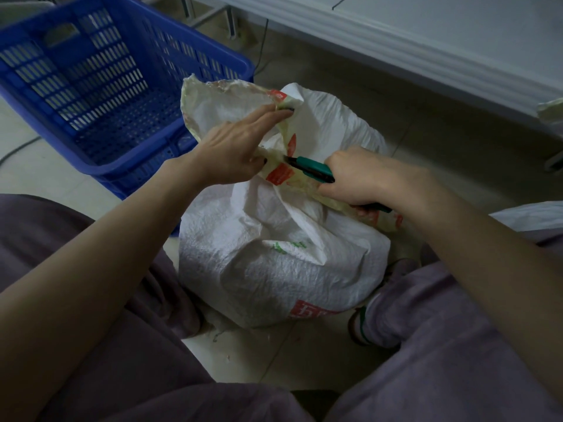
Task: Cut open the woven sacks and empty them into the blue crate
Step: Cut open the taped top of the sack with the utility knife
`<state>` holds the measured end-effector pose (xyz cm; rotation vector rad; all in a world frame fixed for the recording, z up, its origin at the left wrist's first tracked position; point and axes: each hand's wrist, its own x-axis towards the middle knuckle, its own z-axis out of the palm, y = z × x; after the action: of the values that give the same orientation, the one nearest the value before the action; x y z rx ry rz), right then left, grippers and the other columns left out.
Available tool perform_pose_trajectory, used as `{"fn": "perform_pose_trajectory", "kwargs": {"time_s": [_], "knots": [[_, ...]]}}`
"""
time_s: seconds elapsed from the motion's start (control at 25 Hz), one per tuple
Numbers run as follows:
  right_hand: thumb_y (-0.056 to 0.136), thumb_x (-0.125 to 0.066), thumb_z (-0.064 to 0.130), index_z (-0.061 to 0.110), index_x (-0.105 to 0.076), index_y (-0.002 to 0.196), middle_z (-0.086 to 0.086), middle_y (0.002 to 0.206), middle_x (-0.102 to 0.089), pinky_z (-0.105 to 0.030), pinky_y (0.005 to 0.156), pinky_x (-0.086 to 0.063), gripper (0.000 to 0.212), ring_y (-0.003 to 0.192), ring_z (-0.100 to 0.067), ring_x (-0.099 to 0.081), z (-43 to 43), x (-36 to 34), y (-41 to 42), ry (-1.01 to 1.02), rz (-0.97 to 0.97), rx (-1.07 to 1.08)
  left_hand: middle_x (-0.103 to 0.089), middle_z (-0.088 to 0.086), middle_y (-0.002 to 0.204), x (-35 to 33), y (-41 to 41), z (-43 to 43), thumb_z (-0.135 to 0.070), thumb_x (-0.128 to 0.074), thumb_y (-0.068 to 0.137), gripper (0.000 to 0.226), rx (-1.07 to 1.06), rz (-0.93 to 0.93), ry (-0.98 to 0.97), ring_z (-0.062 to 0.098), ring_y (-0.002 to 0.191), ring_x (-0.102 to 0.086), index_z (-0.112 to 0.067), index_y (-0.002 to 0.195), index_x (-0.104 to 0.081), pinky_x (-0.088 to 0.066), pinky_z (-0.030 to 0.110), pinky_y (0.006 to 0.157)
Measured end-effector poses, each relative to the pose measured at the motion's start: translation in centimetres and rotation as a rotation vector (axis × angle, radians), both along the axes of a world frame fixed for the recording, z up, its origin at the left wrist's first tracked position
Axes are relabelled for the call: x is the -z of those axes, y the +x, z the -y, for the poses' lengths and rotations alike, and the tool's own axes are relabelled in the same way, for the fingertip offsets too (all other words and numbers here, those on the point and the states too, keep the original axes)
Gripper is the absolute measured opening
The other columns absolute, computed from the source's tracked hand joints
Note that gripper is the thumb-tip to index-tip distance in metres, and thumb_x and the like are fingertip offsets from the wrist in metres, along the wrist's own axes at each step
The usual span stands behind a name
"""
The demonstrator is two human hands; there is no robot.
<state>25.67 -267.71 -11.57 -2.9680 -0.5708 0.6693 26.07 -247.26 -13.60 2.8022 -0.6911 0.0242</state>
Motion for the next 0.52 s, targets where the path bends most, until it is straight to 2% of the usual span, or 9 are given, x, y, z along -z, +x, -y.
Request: {"fn": "perform_pose_trajectory", "kwargs": {"time_s": [0.12,0.24,0.4,0.52], "knots": [[0.092,-0.054,0.031,0.013,-0.043,0.082,-0.003,0.066,-0.045,-0.027,0.046,-0.033,0.023,0.056,-0.016,-0.048,0.20,-0.40,-0.19,-0.037,0.049,-0.059,-0.023,0.004,0.153,-0.08,-0.01,-0.28,-0.008,-0.061,0.081,0.078,-0.018,-0.014,0.001,0.022,0.069,-0.058,-0.019,0.148,-0.021,-0.051,0.045,0.060],[0.092,-0.053,0.029,0.013,-0.046,0.083,-0.003,0.067,-0.046,-0.027,0.046,-0.035,0.020,0.057,-0.016,-0.050,0.25,-0.61,-0.38,-0.011,0.071,-0.068,-0.022,0.005,0.153,-0.36,0.37,-0.41,-0.008,-0.061,0.081,0.079,-0.041,-0.007,-0.015,0.023,0.071,-0.057,-0.018,0.147,-0.021,-0.051,0.045,0.062],[0.094,-0.051,0.030,0.012,-0.047,0.083,-0.004,0.067,-0.045,-0.026,0.046,-0.037,0.021,0.055,-0.018,-0.052,-0.08,-0.41,-0.21,-0.033,0.101,-0.079,-0.022,0.004,0.153,-0.47,0.17,0.31,-0.009,-0.061,0.081,0.078,0.006,0.014,0.012,0.017,0.070,-0.051,-0.017,0.148,-0.021,-0.049,0.040,0.057],[0.094,-0.051,0.030,0.013,-0.045,0.084,-0.005,0.068,-0.043,-0.027,0.047,-0.038,0.021,0.056,-0.018,-0.050,-0.50,-0.56,-0.17,-0.040,0.092,-0.062,-0.024,0.005,0.152,-0.58,0.15,0.18,-0.009,-0.058,0.083,0.076,0.012,0.067,0.052,0.021,0.067,-0.052,-0.017,0.148,-0.020,-0.049,0.041,0.053]]}}
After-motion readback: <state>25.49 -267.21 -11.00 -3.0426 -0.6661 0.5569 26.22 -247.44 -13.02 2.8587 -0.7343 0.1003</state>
